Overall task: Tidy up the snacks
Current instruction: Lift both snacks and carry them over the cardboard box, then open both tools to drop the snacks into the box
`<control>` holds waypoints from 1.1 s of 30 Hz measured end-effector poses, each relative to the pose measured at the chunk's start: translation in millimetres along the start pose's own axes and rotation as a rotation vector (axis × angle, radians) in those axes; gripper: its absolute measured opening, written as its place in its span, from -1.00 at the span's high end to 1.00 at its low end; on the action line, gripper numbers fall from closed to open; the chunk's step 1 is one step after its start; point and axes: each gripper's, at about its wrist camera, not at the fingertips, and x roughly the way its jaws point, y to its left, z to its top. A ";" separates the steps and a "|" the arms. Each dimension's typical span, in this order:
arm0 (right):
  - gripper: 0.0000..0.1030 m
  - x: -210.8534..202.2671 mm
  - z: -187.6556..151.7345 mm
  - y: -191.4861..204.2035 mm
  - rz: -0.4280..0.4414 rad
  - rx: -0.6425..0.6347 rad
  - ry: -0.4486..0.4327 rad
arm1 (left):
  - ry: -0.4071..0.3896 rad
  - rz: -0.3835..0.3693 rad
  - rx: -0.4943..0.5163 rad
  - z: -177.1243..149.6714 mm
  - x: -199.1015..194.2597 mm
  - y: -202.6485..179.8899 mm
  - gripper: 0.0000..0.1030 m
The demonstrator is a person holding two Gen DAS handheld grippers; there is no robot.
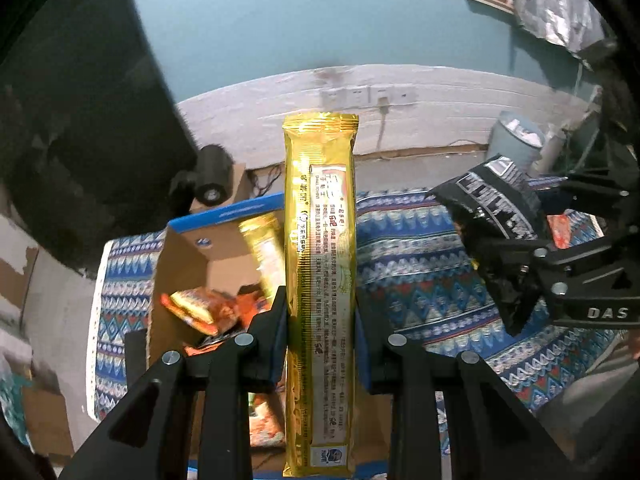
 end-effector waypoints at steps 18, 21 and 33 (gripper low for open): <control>-0.09 67.2 57.6 79.8 0.094 -0.067 0.084 | 0.107 0.074 -0.179 -18.9 35.4 83.6 0.44; -0.09 79.9 61.9 88.4 0.108 -0.071 0.100 | 0.122 0.073 -0.205 -21.0 39.9 93.0 0.44; -0.35 92.6 61.2 96.7 0.136 -0.077 0.120 | 0.115 0.107 -0.223 -20.5 40.0 102.0 0.07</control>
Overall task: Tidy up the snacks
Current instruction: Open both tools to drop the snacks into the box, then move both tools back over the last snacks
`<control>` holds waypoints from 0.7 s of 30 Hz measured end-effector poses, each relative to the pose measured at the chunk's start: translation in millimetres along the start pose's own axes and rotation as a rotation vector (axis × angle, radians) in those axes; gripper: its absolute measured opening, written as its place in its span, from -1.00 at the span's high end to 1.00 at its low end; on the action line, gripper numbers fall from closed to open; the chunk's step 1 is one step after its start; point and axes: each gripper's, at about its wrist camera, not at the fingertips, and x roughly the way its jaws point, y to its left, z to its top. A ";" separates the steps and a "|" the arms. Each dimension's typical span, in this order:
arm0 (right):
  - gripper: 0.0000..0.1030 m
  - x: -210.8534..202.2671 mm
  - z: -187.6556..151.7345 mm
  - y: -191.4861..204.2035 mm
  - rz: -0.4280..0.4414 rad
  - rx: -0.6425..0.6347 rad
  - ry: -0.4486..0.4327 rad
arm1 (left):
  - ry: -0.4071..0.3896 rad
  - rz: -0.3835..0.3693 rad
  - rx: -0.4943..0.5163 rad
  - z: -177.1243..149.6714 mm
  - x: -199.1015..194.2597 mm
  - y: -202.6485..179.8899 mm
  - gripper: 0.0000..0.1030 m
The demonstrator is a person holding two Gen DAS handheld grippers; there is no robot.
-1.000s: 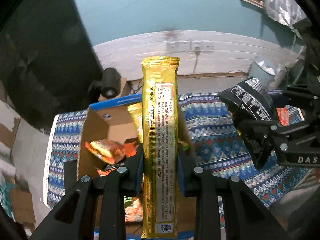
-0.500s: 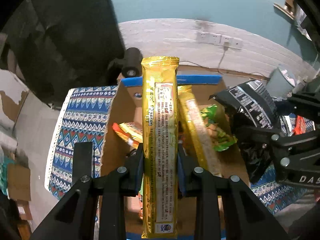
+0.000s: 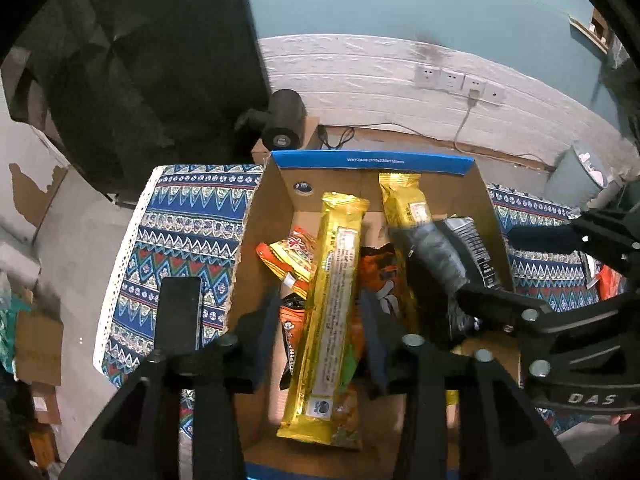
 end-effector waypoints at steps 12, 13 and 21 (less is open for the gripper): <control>-0.42 -35.3 -19.4 -36.1 -0.060 0.029 -0.019 | -0.032 -0.052 0.049 -0.2 -16.5 -29.8 -0.25; -0.42 -37.7 -23.0 -40.3 -0.066 0.031 -0.017 | -0.034 -0.060 0.056 -0.1 -17.7 -33.9 -0.27; -0.42 -55.9 -55.9 -79.3 -0.108 0.071 0.009 | -0.033 -0.104 0.115 -2.7 -24.8 -68.6 -0.38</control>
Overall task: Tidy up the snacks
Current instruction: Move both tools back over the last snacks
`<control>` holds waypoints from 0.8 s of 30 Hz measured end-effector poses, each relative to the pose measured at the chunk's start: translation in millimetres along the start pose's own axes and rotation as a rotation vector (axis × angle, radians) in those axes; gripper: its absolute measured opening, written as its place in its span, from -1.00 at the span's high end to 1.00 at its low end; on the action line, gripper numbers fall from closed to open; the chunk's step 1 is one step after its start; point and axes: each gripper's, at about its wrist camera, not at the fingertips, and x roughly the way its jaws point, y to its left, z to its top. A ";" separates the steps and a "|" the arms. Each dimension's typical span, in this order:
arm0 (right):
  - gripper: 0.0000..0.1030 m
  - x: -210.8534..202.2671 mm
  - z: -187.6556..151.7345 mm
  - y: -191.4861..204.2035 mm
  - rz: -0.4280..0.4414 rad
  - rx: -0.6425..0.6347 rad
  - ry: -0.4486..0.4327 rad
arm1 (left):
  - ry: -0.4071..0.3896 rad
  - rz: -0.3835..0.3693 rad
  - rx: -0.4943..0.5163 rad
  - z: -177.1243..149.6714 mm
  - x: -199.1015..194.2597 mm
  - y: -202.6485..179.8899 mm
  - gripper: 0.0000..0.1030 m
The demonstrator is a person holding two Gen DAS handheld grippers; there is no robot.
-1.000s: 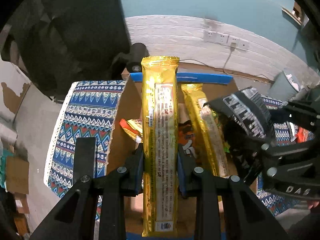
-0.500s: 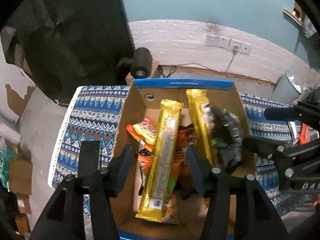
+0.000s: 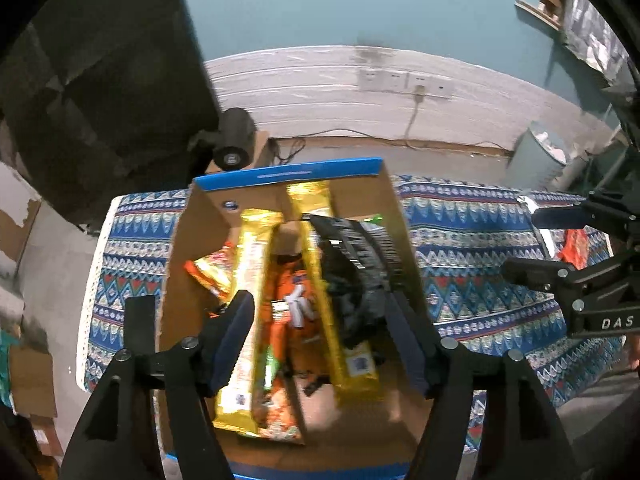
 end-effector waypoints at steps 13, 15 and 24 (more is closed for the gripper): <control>-0.47 -22.7 -51.3 -77.0 -0.074 0.101 0.019 | 0.019 -0.042 0.108 0.3 1.2 -62.6 -0.44; -0.47 -25.0 -58.7 -89.2 -0.078 0.131 0.019 | 0.025 -0.049 0.121 1.0 2.0 -71.7 -0.45; -0.48 -37.4 -94.3 -143.4 -0.123 0.261 0.007 | 0.041 -0.076 0.181 6.0 5.1 -114.5 -0.45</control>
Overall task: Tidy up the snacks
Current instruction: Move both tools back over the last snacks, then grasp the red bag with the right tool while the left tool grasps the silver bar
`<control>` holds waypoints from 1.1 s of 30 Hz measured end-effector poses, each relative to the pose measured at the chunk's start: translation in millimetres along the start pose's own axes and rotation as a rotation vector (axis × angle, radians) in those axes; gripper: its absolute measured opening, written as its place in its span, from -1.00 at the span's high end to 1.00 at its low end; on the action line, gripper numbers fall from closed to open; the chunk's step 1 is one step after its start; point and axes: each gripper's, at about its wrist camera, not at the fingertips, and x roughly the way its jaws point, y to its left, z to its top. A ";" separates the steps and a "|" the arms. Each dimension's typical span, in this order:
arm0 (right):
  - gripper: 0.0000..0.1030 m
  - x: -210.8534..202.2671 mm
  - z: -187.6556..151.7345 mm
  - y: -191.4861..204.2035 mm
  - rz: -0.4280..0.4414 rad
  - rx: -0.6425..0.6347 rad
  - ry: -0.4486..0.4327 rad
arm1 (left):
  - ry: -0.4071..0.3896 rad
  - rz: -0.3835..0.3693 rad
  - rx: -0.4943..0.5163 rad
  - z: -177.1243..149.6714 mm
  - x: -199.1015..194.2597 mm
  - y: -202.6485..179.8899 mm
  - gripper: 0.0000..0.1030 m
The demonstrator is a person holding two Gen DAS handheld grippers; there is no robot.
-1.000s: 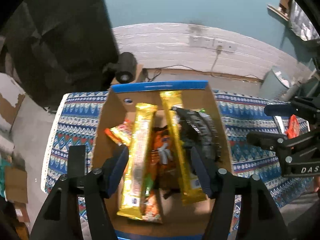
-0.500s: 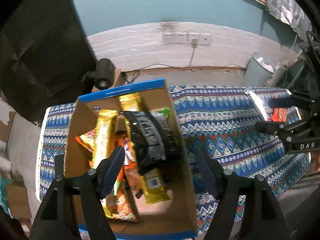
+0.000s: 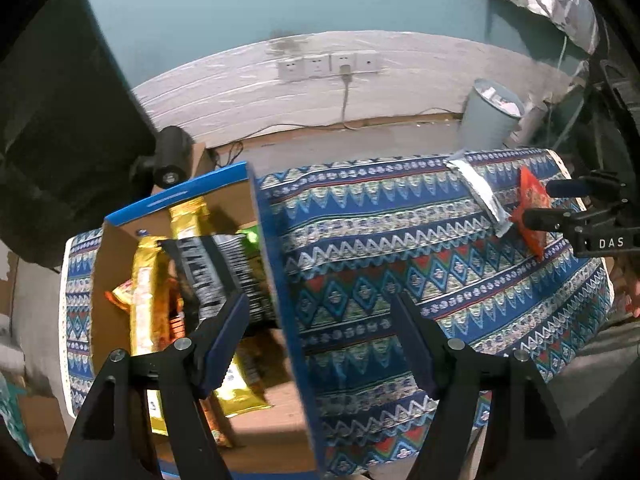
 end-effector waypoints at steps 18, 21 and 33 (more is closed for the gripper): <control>-0.49 7.9 -41.5 -114.5 -0.113 0.227 0.031 | 0.073 -0.046 0.073 28.7 34.5 -78.1 -0.49; -0.49 13.2 -47.2 -132.7 -0.117 0.276 0.045 | 0.080 -0.046 0.077 34.3 41.2 -88.3 -0.49; -0.50 43.6 -61.5 -195.0 -0.038 0.548 0.077 | 0.132 -0.084 0.031 66.3 93.7 -137.5 -0.52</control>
